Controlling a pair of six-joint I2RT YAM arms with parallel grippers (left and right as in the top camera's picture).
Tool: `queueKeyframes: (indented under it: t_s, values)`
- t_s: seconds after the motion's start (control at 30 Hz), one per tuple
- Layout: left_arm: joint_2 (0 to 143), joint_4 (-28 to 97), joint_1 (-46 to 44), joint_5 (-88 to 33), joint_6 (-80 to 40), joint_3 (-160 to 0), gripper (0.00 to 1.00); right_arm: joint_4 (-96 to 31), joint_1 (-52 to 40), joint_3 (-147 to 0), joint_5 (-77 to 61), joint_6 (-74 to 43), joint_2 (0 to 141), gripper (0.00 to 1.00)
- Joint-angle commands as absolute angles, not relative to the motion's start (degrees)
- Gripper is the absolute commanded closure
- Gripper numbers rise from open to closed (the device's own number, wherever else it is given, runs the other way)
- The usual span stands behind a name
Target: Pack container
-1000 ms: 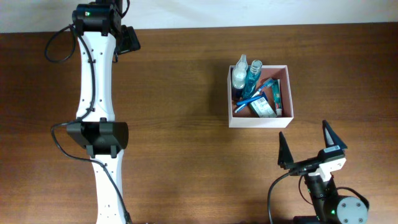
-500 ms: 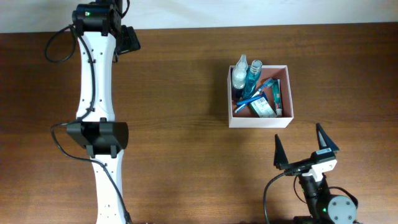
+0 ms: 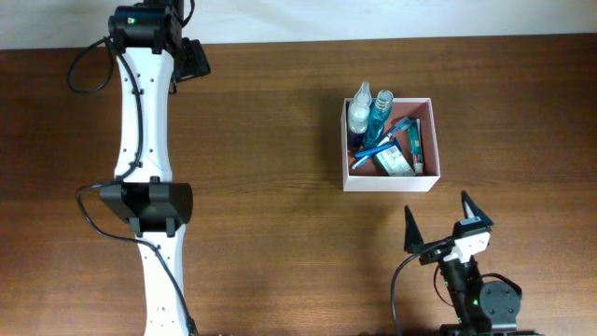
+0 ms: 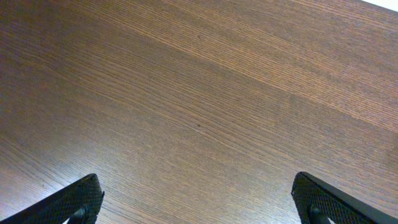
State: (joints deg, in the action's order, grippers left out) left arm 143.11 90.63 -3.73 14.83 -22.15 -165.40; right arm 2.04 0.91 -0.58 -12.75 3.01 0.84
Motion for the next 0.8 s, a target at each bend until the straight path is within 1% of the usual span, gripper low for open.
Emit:
queueKeyframes:
  t_s: [0.0,0.07,0.77]
  values:
    - [143.4,90.5,-3.6,14.6,-22.7,-165.2,0.0,-0.9,0.3,-0.3,-11.7,3.0,0.2,0.01]
    - [143.4,90.5,-3.6,14.6,-22.7,-165.2,0.01,-3.6,0.3,-0.3,-11.7,3.0,0.2,0.01]
    - [143.4,90.5,-3.6,14.6,-22.7,-165.2,0.01,-3.3,0.3,-0.3,-11.7,3.0,0.2,0.01]
